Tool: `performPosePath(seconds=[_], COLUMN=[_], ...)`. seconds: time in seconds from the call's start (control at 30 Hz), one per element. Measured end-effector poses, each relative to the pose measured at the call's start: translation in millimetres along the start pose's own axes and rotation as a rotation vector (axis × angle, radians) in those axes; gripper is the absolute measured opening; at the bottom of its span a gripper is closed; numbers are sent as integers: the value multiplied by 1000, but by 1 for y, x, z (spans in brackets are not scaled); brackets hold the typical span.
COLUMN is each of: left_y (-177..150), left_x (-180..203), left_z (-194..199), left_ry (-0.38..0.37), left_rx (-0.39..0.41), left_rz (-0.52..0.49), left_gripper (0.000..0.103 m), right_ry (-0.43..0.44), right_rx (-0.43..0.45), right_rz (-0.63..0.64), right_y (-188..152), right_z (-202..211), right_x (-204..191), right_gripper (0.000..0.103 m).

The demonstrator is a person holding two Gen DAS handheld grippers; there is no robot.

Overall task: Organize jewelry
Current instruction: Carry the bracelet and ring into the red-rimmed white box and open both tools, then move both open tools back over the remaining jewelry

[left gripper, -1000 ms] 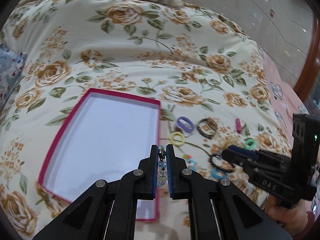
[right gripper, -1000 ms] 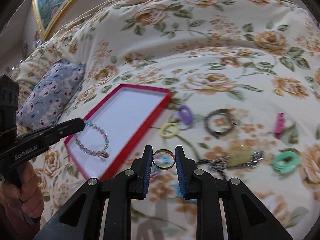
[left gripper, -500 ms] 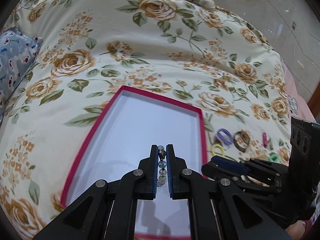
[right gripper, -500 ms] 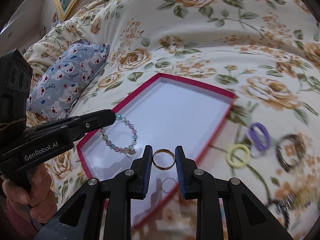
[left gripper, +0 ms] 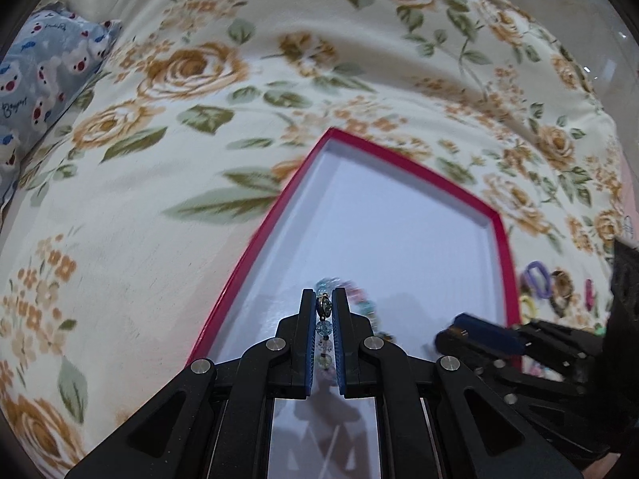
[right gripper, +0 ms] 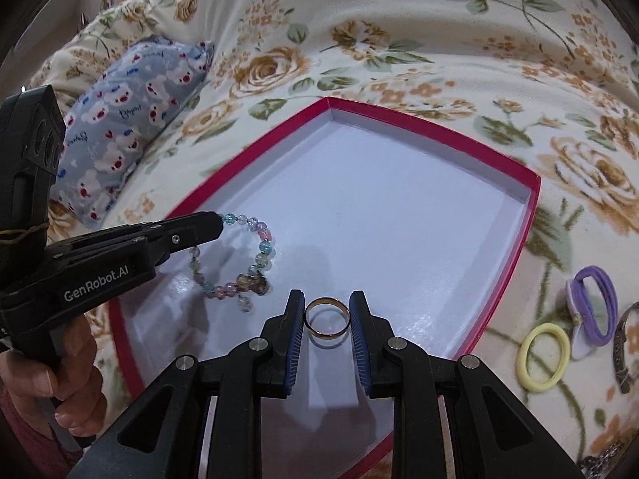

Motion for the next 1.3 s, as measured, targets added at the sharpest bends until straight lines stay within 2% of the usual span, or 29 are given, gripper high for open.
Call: performPosePath(seconds=[0.17,0.37,0.57,0.63,0.77,0.9,0.97,1.03,1.1,1.3], left_y=[-4,-7,-9,-10,-10,-8,-8,-8,-9,-17], left_x=[4,7,6,6,6,8,10,14,19,41], left_z=[-14,-12,-8,-6,1,11,21,30,40,61], left_ry=[44,67,78,91,90,85,76,69,59,9], left_rx=[-23,-21,-19,-14,-3,13,23,36,50,58], left_rz=[-17,-33,-33,-32,-28,-24,-19,-16,-17,-31], left_gripper=[7,8,17,23,23,23,25,34,38,44], right_ry=[3,-12,-4,3,6,9,5,-4,-17,-74], right_rx=[-10,-21,-20,-20,-13,32,59,84,106,152], right_rz=[9,43,36,30,19,-1,-9,-30,-53,-126], right_y=[-1,2,2,2,2,4,4,3,0,-12], right_z=[-1,-4,-5,-5,-1,17,30,46,60,103], right_x=[3,-3,-4,-4,-4,-2,1,8,16,50], right_gripper=[24,24,25,30,32,32,37,41,41,46])
Point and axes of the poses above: each gripper's, at about its wrist camera, not at the fingertips, and z roughly against the way its jaws point, x to its right, y to its top, the point moved 4 cm from there along -z, roughly the way its jaws point, and after that the axes turned 4 degrees about x, right-handed, at the moved point
